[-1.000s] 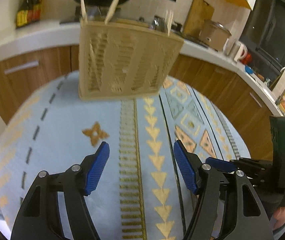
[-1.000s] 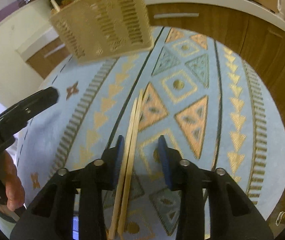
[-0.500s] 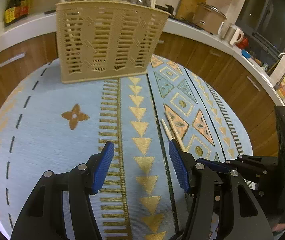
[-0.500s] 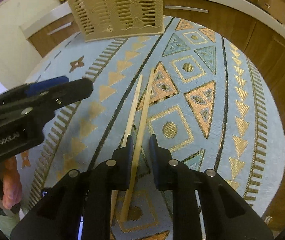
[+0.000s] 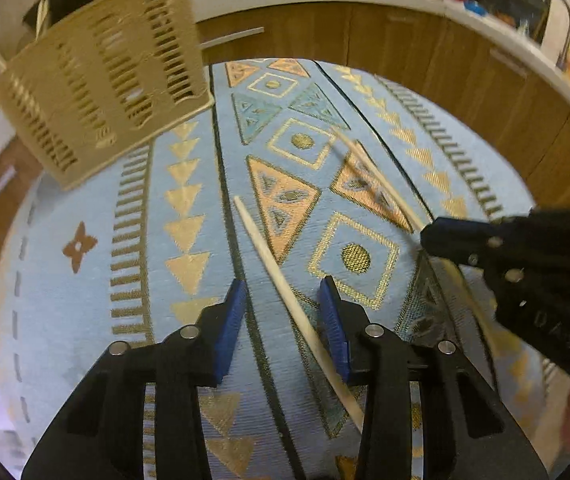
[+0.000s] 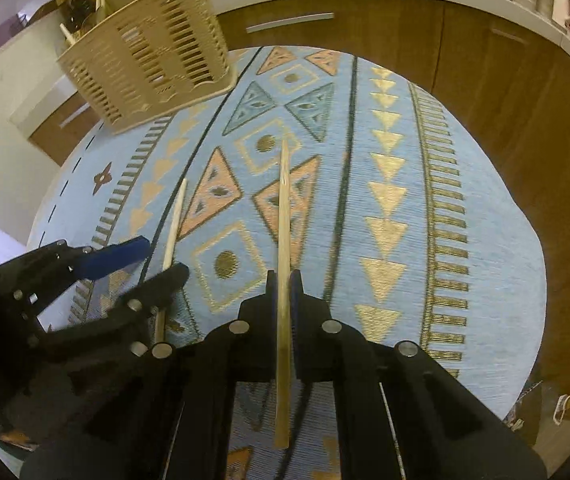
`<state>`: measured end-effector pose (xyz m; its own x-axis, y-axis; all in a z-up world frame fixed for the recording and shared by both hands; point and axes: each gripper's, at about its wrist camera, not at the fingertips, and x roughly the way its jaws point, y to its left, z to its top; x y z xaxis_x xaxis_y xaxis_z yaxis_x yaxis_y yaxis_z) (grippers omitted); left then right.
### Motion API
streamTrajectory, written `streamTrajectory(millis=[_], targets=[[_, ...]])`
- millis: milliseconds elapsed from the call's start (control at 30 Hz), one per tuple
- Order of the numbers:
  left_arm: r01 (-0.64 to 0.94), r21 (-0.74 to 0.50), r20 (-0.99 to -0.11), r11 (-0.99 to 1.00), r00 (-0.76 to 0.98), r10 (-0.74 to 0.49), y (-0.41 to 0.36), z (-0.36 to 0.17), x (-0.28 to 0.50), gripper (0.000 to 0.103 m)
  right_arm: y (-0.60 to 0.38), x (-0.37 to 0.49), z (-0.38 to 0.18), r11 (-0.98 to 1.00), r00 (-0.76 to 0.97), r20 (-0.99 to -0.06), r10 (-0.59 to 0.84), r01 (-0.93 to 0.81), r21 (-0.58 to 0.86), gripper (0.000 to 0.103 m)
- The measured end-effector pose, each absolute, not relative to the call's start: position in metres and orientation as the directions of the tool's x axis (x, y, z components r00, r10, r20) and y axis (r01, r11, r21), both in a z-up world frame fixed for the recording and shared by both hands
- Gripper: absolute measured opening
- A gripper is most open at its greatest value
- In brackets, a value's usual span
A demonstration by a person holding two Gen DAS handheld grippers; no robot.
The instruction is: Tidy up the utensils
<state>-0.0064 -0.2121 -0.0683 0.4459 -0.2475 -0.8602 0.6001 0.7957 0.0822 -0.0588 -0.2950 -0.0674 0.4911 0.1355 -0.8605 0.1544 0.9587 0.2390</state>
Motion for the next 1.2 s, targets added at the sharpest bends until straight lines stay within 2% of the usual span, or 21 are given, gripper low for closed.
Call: streamTrajectory(millis=[33,100,200,333,433,700,900,1067,1133,1167,1200], targets=[[0.615,0.09,-0.862,0.784,0.443,-0.248,-0.217,-0.068,-0.009,0.021,-0.297,-0.059,-0.067,0.958,0.492,-0.859,0.138,0.155,0.243,0.004],[0.624,0.129,-0.863,0.771,0.454,-0.223,-0.223,-0.069,-0.012,0.009,-0.299,-0.058,-0.067,0.958,0.494,-0.857,0.147,0.146,0.248,0.004],[0.624,0.104,-0.862,0.774,0.446,-0.243,-0.22,-0.068,-0.009,0.006,-0.301,-0.058,-0.064,0.952,0.5,-0.848,0.173,0.136,0.275,0.004],[0.615,-0.138,-0.818,0.776,0.371,-0.44,-0.2,-0.056,0.009,0.004,-0.299,-0.055,-0.061,0.944,0.505,-0.838,0.207,0.123,0.308,0.004],[0.596,-0.221,-0.793,0.772,0.351,-0.497,-0.181,-0.046,0.019,0.004,-0.294,-0.052,-0.056,0.94,0.517,-0.824,0.232,0.099,0.326,0.004],[0.49,-0.24,-0.758,0.838,0.445,-0.477,-0.102,-0.008,0.043,0.003,-0.266,-0.02,-0.055,0.941,0.499,-0.826,0.263,0.055,0.334,0.004],[0.472,-0.154,-0.842,0.868,0.397,-0.366,-0.066,-0.023,0.067,0.004,-0.247,0.007,-0.062,0.944,0.474,-0.839,0.267,0.049,0.327,0.004],[0.49,-0.091,-0.857,0.867,0.405,-0.318,-0.061,-0.039,0.07,0.005,-0.236,0.014,-0.069,0.961,0.457,-0.859,0.23,0.033,0.274,0.005],[0.495,-0.092,-0.857,0.864,0.403,-0.322,-0.064,-0.043,0.068,0.008,-0.236,0.013,-0.068,0.96,0.452,-0.861,0.234,0.031,0.278,0.008],[0.496,-0.092,-0.855,0.863,0.405,-0.323,-0.063,-0.044,0.068,0.018,-0.237,0.014,-0.068,0.96,0.451,-0.861,0.235,0.033,0.279,0.014],[0.496,-0.094,-0.855,0.863,0.404,-0.325,-0.062,-0.044,0.065,0.024,-0.237,0.014,-0.067,0.959,0.452,-0.86,0.236,0.034,0.281,0.026]])
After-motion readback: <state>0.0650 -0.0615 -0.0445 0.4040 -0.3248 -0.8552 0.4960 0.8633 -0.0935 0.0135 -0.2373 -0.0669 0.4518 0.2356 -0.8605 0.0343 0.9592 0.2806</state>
